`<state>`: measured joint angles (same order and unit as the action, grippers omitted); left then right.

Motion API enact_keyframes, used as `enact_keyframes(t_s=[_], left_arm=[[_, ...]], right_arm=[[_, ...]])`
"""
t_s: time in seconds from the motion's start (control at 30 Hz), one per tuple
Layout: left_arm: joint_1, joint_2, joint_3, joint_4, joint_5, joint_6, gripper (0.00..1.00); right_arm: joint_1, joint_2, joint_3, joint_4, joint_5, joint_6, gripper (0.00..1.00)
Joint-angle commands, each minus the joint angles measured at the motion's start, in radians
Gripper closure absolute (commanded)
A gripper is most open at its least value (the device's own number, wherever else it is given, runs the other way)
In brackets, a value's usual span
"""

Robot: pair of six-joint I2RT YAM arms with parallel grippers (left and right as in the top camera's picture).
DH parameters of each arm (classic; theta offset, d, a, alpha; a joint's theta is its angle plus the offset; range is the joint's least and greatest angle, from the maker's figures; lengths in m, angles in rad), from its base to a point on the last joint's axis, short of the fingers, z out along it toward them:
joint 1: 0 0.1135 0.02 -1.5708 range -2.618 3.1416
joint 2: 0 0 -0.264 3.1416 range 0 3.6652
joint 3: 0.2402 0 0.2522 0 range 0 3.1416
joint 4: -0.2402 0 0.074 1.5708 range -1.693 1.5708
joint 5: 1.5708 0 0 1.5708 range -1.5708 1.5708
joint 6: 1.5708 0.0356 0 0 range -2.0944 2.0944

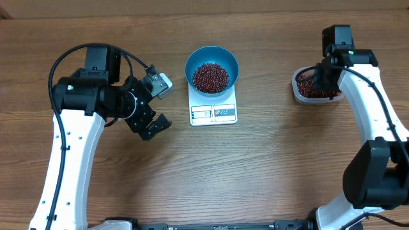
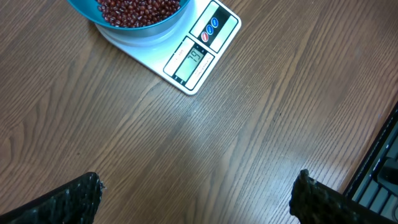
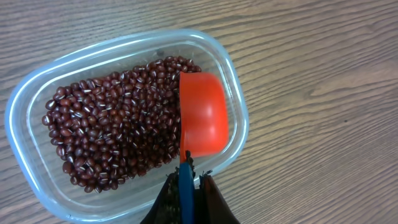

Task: Scoop item into bowl and weigh 150g on scale
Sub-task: 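Scoop beans with the red cup in the tub using the right gripper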

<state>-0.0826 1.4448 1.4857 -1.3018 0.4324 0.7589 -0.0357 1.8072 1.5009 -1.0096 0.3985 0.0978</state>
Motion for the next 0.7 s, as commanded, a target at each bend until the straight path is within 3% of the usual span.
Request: enact_keyframes(t_s=[0.0,0.67], left_arm=[[0.004,-0.013,0.02,0.001,0.002,-0.007,0.0],[0.004,-0.013,0.02,0.001,0.002,-0.007,0.0]], right_arm=[[0.001,0.025,-0.008,0.009,0.004,0.01,0.96],[0.001,0.053,-0.008,0.01,-0.079,0.045,0.96]])
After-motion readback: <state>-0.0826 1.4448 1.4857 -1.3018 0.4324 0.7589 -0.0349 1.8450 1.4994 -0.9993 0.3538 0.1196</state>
